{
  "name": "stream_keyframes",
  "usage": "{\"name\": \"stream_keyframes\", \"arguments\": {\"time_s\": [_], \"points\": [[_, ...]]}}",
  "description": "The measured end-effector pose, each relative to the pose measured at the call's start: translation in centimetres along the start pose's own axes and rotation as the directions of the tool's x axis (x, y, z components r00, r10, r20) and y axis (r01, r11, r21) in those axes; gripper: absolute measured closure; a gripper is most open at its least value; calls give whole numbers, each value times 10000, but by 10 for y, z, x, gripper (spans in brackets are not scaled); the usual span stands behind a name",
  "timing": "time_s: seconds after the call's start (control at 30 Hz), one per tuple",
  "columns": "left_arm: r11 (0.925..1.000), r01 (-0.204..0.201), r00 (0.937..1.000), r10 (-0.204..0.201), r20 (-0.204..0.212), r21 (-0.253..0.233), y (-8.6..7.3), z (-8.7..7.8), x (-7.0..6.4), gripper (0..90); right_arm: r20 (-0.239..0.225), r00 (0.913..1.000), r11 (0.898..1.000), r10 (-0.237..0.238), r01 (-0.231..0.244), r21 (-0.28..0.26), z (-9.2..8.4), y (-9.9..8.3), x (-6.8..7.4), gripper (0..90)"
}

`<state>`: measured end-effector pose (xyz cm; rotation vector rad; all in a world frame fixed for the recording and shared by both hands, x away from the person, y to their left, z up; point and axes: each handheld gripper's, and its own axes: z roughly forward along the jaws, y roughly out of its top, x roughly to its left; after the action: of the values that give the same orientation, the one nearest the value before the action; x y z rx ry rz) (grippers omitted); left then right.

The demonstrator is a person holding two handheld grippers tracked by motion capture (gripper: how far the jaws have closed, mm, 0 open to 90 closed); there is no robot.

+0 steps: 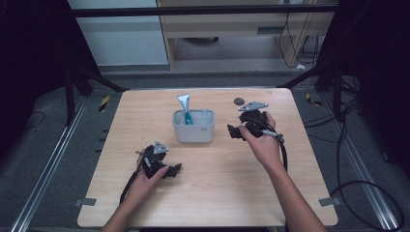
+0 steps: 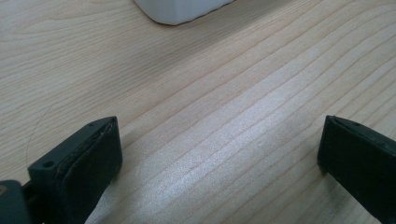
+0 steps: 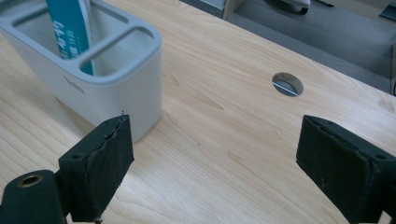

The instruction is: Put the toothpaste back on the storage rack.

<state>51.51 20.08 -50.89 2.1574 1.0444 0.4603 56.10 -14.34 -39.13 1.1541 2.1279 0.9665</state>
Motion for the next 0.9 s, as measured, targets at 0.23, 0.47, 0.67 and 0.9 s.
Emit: {"name": "stream_keyframes", "arguments": {"time_s": [0.23, 0.47, 0.67, 0.9], "points": [[10000, -6, 10000, 6, 1, 3, 0, 0, 0, 0, 168, 9994, 9993, 296, -300, 240, -2, -20, -17, 108], [10000, -6, 10000, 6, 0, 5, 0, 0, 0, 0, 434, 9977, 9974, 515, -536, 490, -1, -38, -32, 108], [10000, -10, 10000, 10, -1, 8, 0, 0, 0, 0, 629, 9957, 9942, 683, -732, 790, 0, -53, -42, 106], [10000, -10, 10000, 10, -1, 4, 0, 0, 0, 0, 751, 9937, 9902, 833, -910, 1060, 1, -69, -50, 102]]}}
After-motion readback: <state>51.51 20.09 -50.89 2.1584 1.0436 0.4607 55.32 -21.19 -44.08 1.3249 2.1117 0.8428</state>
